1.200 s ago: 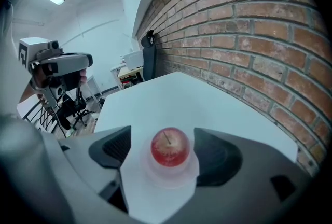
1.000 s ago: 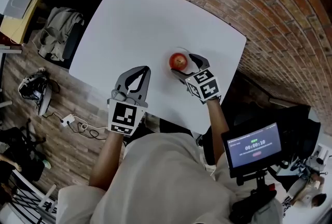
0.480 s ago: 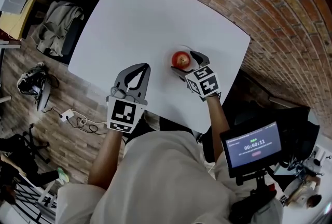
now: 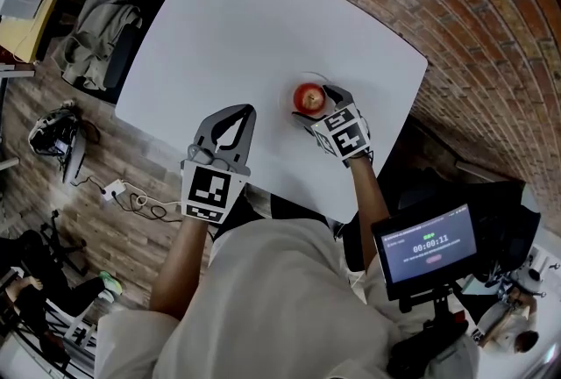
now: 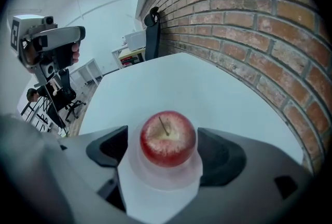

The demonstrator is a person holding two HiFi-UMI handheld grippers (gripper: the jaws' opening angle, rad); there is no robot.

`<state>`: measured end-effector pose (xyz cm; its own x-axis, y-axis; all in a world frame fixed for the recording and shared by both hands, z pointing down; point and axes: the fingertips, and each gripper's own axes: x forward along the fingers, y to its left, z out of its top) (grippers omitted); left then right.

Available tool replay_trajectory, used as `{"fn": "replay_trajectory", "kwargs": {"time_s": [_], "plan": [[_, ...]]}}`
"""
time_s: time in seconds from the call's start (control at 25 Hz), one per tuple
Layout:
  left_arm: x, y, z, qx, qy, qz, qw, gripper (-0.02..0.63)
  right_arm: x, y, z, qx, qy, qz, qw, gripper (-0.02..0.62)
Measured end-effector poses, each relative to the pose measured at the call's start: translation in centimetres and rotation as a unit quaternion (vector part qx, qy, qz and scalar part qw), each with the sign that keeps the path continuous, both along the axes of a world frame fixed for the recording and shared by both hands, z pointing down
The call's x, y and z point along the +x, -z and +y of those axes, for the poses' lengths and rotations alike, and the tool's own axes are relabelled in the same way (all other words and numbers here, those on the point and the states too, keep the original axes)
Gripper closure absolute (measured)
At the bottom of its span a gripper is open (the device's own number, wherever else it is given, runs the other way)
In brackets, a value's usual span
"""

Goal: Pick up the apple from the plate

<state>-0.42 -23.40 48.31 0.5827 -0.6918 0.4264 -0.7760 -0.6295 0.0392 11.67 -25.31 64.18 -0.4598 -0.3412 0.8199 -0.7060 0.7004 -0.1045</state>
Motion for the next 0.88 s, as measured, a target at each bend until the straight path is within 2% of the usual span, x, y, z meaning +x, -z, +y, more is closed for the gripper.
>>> {"fn": "replay_trajectory", "kwargs": {"time_s": [0.88], "plan": [[0.2, 0.2, 0.6, -0.013, 0.006, 0.017, 0.9998, 0.6, 0.6, -1.7, 0.2, -0.009, 0.012, 0.029, 0.999, 0.198]]}}
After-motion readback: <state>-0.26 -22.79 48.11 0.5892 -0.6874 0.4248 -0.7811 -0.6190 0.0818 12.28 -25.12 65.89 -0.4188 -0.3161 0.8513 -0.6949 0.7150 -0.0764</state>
